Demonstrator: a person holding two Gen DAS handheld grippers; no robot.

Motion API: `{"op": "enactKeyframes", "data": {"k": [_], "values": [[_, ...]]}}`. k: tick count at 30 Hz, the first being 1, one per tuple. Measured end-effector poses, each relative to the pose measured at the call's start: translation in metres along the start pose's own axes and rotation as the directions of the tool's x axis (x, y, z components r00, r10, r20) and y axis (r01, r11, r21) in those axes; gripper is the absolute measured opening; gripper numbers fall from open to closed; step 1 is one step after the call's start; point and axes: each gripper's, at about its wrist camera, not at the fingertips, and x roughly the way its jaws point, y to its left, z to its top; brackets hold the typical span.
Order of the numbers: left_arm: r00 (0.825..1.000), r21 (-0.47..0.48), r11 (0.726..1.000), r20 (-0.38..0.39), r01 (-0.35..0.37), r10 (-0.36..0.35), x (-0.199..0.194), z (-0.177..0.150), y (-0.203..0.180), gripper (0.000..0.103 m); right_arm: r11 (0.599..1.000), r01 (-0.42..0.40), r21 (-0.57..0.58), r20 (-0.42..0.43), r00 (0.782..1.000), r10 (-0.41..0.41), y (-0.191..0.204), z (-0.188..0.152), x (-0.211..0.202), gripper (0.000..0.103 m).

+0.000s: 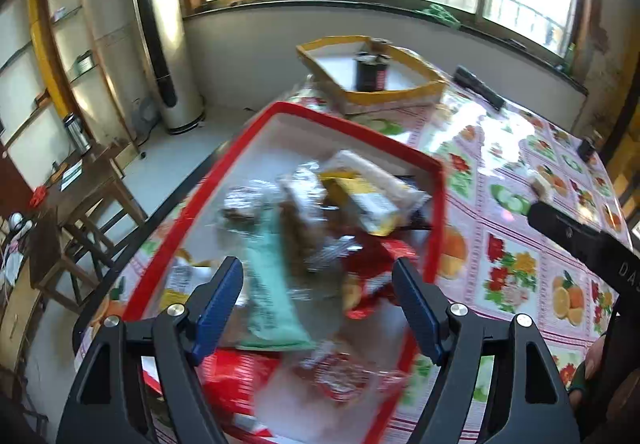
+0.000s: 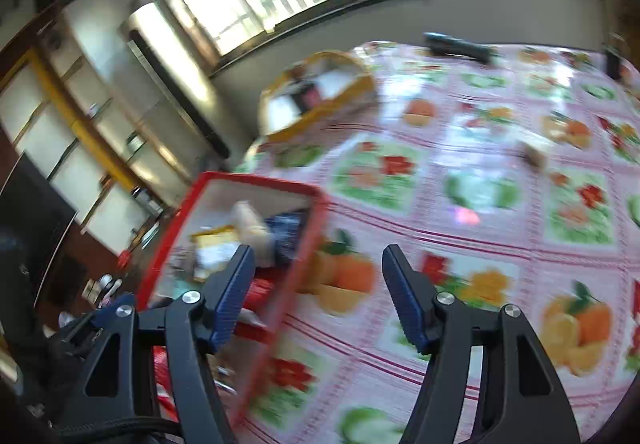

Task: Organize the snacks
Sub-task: 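Grasp another clear white cake pack with left gripper while right gripper grasps long white-yellow bar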

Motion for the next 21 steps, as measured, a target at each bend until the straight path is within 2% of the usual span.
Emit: {"op": "enactKeyframes", "data": {"k": [11, 16, 21], "values": [[0.992, 0.089, 0.988, -0.033, 0.124, -0.122, -0.005, 0.002, -0.077, 0.077, 0.978, 0.147, 0.144, 0.036, 0.987, -0.154, -0.102, -0.019, -0.063, 0.067], [0.984, 0.138, 0.975, -0.060, 0.172, -0.165, 0.000, 0.007, -0.119, 0.077, 0.956, 0.205, 0.209, 0.050, 0.974, -0.220, -0.141, -0.024, -0.088, 0.067], [0.972, 0.142, 0.964, -0.110, 0.224, -0.209, 0.015, 0.018, -0.157, 0.077, 0.915, 0.283, 0.287, 0.027, 0.953, -0.303, -0.181, -0.026, -0.098, 0.067]]}}
